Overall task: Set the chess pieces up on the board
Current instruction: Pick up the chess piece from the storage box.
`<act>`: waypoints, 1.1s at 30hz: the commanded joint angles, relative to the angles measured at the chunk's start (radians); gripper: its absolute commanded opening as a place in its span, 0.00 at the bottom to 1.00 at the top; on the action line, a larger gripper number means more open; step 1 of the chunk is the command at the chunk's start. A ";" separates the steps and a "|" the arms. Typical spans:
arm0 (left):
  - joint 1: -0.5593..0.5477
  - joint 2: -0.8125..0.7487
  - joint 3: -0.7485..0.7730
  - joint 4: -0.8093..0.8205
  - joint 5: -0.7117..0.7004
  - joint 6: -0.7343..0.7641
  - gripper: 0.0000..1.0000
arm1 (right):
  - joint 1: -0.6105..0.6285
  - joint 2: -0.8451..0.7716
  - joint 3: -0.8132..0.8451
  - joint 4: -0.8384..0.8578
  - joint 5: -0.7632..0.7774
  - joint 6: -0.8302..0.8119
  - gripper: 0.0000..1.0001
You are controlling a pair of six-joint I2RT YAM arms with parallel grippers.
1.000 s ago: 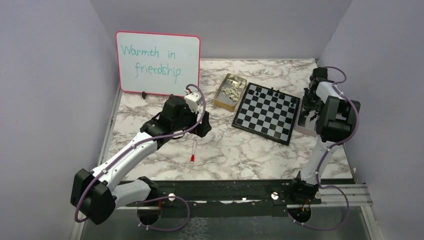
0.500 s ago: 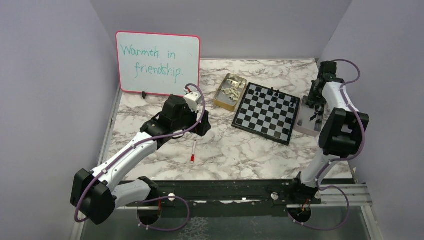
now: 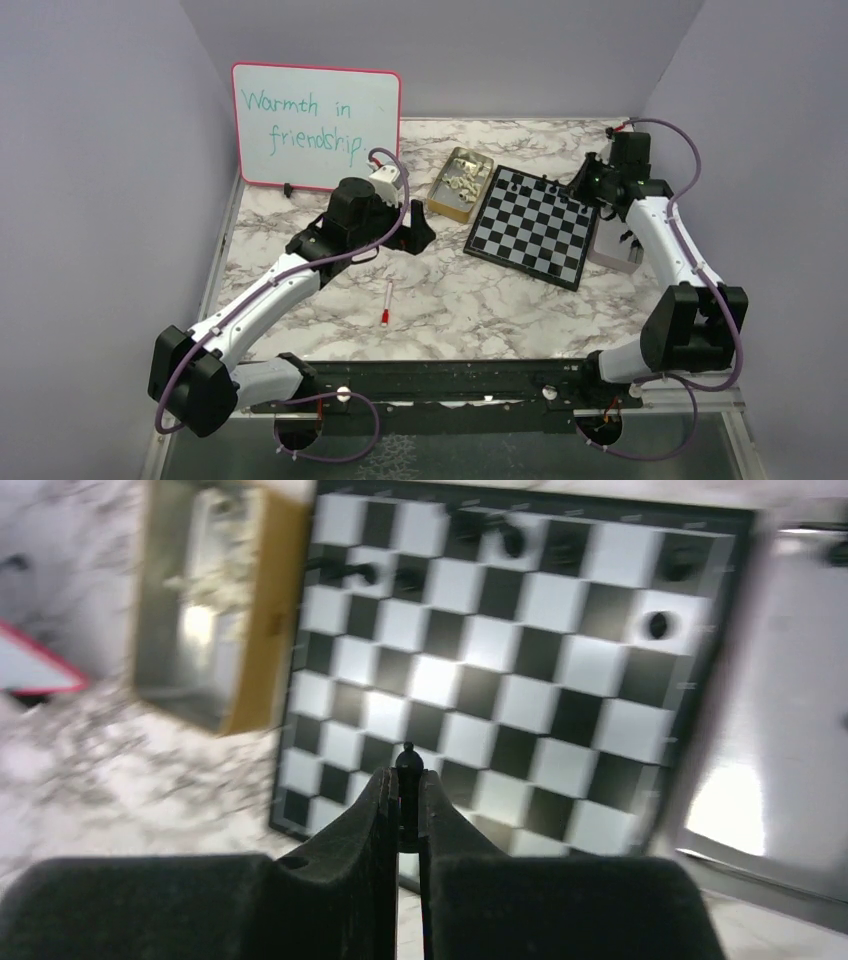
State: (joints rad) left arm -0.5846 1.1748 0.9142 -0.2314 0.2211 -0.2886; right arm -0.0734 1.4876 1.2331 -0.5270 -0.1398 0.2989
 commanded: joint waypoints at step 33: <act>-0.065 0.390 0.242 0.419 0.226 -0.209 0.75 | 0.383 -0.162 -0.419 0.859 -0.344 0.753 0.08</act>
State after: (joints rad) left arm -0.6437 1.5452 1.1057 0.1402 0.4232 -0.5316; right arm 0.3000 1.3499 0.8318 0.2775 -0.4500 1.0321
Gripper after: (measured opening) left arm 0.757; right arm 0.117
